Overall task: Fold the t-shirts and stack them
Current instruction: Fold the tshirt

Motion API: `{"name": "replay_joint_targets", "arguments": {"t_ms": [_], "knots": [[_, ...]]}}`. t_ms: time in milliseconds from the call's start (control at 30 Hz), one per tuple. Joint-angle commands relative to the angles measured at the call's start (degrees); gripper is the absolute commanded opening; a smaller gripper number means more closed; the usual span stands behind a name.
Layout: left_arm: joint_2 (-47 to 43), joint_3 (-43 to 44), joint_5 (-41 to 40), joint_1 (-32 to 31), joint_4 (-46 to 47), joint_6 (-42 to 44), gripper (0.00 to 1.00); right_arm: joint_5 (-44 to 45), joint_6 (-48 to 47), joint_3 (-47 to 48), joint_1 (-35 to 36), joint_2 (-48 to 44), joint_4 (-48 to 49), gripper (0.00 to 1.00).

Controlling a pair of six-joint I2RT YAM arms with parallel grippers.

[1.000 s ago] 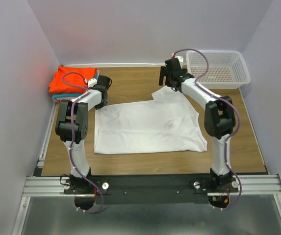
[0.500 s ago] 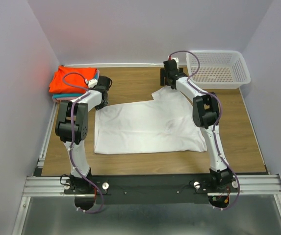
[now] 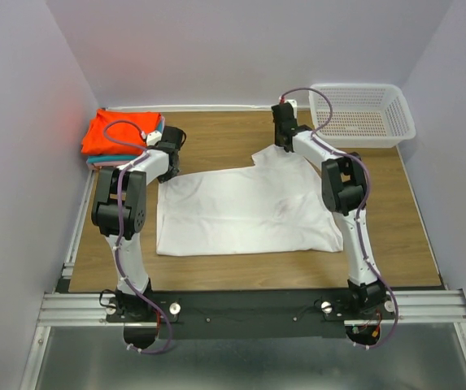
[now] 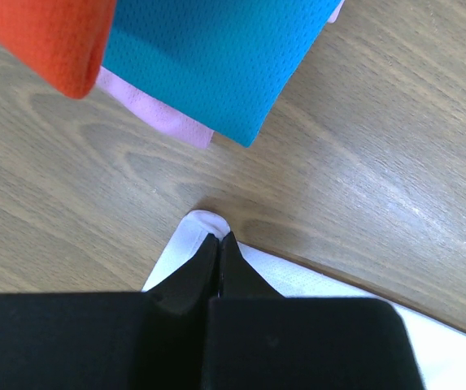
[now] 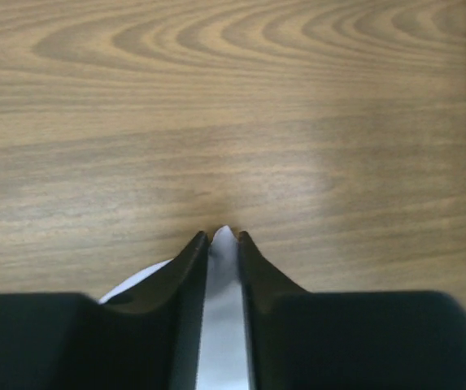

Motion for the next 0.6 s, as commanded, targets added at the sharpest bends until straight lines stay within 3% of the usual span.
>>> {"name": "replay_joint_targets", "arguments": {"t_ms": [0, 133, 400, 567], "knots": [[-1.87, 0.00, 0.66, -0.31, -1.40, 0.37, 0.00, 1.91, 0.62, -4.26, -0.21, -2.76, -3.45, 0.23], [-2.49, -0.18, 0.93, -0.48, -1.31, 0.46, 0.00, 2.43, 1.59, -7.25, -0.30, -5.67, -3.45, 0.00], [-4.95, -1.06, 0.75, -1.89, -1.40, -0.07, 0.00, 0.59, 1.68, -13.58, -0.12, -14.80, -1.52, 0.01], [-6.53, -2.11, 0.40, -2.68, -1.23, -0.68, 0.00, -0.90, 3.00, -25.96, -0.12, -24.21, 1.82, 0.00]]}}
